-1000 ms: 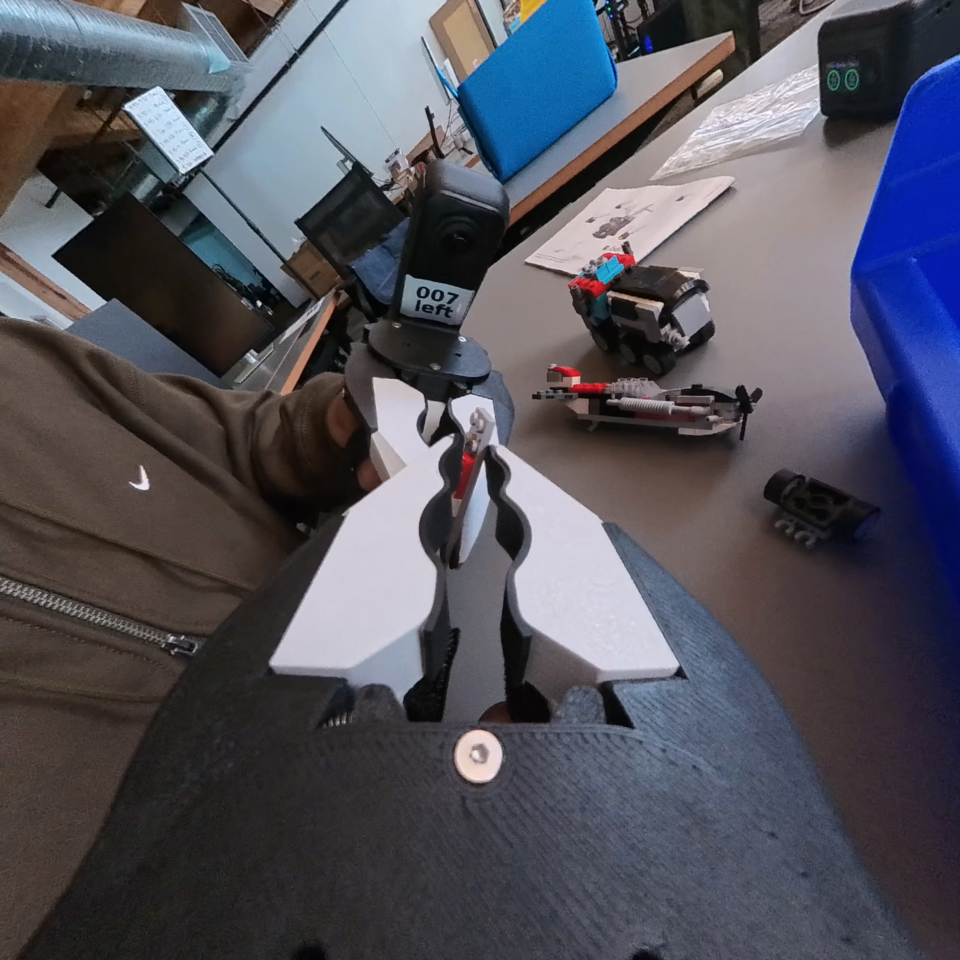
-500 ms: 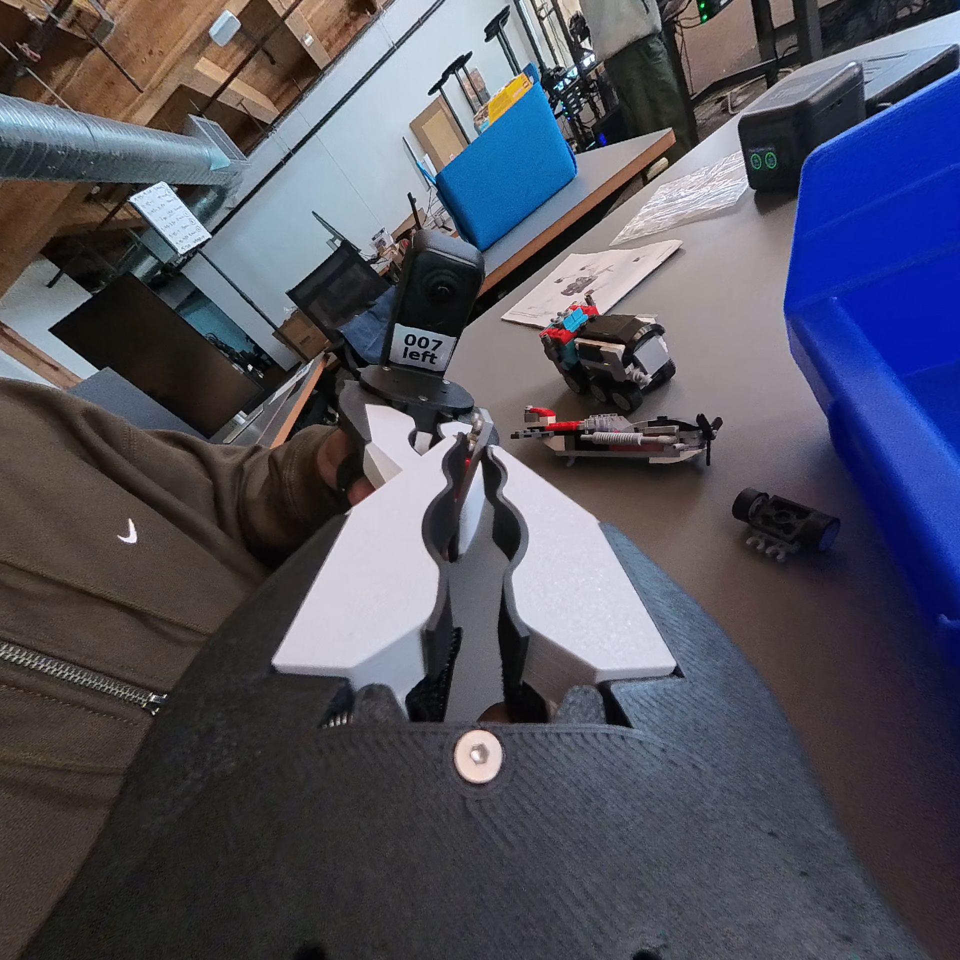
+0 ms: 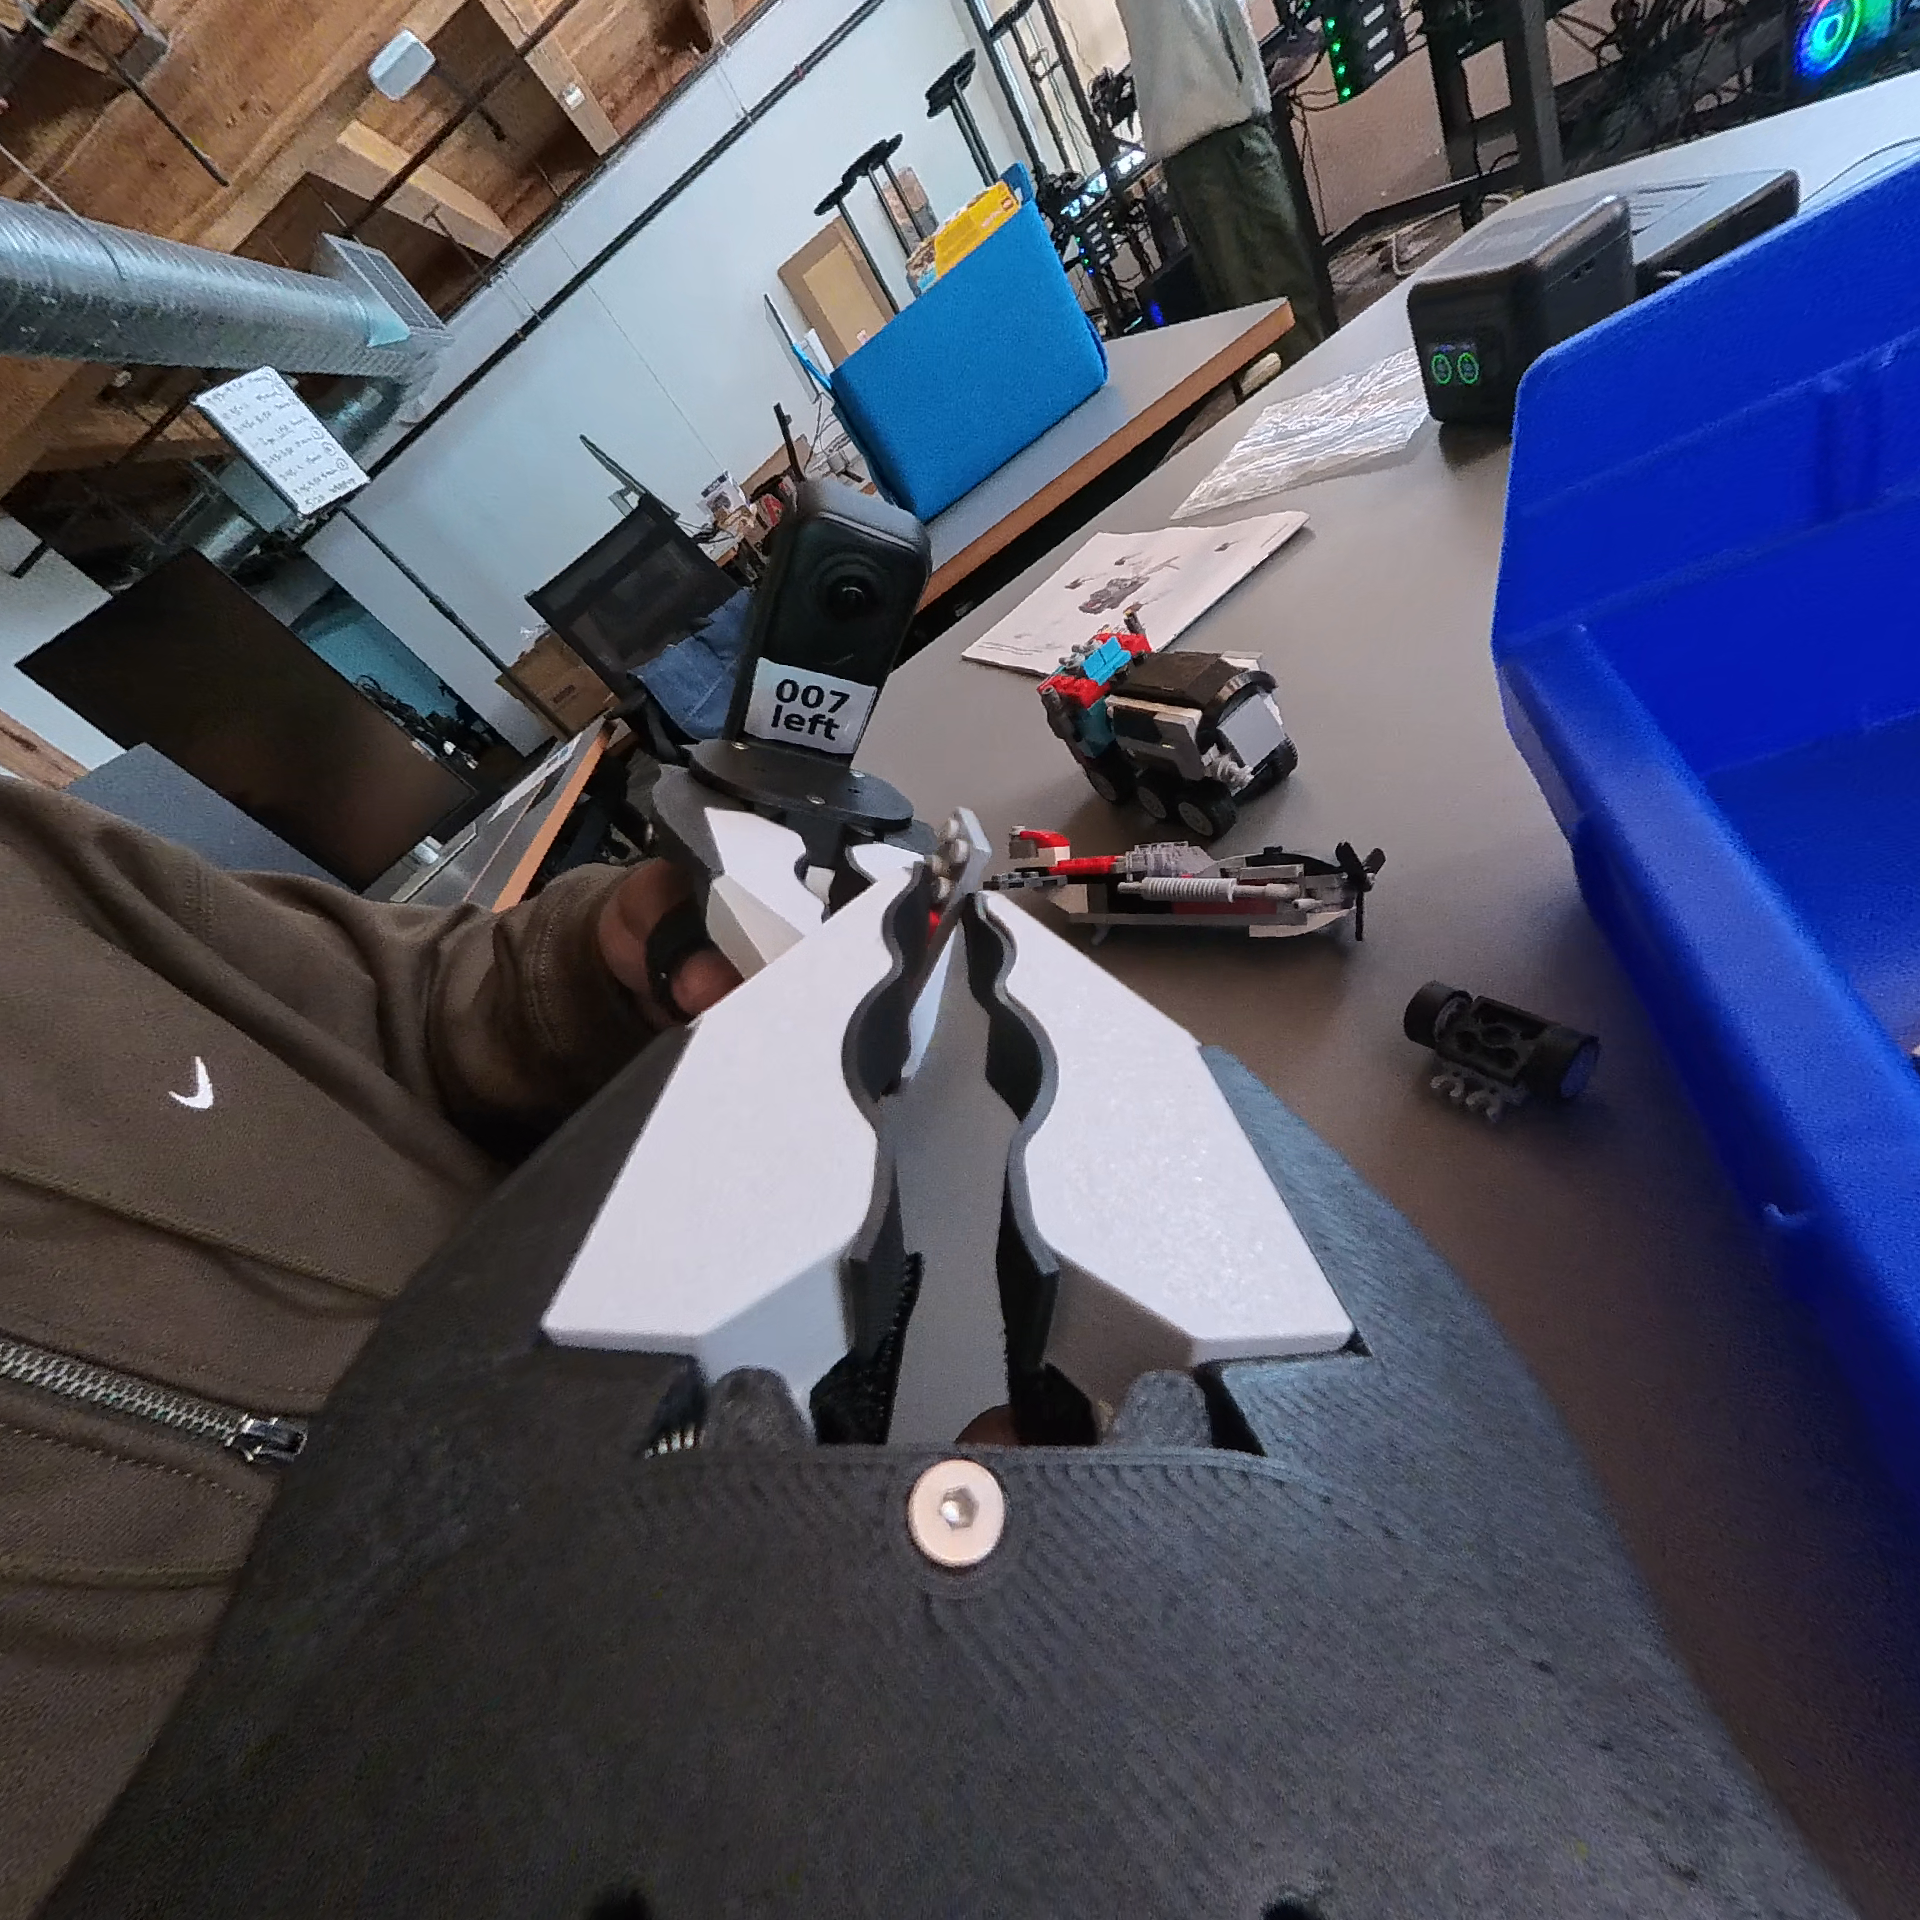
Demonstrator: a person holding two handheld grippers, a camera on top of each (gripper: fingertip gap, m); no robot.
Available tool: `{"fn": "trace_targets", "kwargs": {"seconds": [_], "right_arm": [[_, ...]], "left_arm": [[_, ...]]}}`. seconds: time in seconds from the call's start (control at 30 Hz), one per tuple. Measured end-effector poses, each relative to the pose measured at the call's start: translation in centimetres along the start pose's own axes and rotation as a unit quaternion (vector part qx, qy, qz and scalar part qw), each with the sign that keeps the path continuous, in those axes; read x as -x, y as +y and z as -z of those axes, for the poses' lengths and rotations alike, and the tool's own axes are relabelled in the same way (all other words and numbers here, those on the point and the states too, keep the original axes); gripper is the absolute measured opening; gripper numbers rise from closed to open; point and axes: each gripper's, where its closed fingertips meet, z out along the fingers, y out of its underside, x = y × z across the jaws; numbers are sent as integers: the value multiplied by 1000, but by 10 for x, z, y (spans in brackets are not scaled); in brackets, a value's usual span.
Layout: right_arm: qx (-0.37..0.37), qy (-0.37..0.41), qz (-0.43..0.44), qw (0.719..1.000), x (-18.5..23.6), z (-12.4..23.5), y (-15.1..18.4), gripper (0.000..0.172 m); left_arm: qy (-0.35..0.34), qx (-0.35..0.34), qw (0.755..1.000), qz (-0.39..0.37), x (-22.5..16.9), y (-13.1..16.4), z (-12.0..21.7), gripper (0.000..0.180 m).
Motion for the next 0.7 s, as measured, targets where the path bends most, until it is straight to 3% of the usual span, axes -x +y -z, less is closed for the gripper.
{"fn": "trace_targets", "kwargs": {"seconds": [0.7], "right_arm": [[-14,17,0,1000,-7,4,-5,7]], "left_arm": [[-5,-26,1000,5,3,-9,5,6]]}}
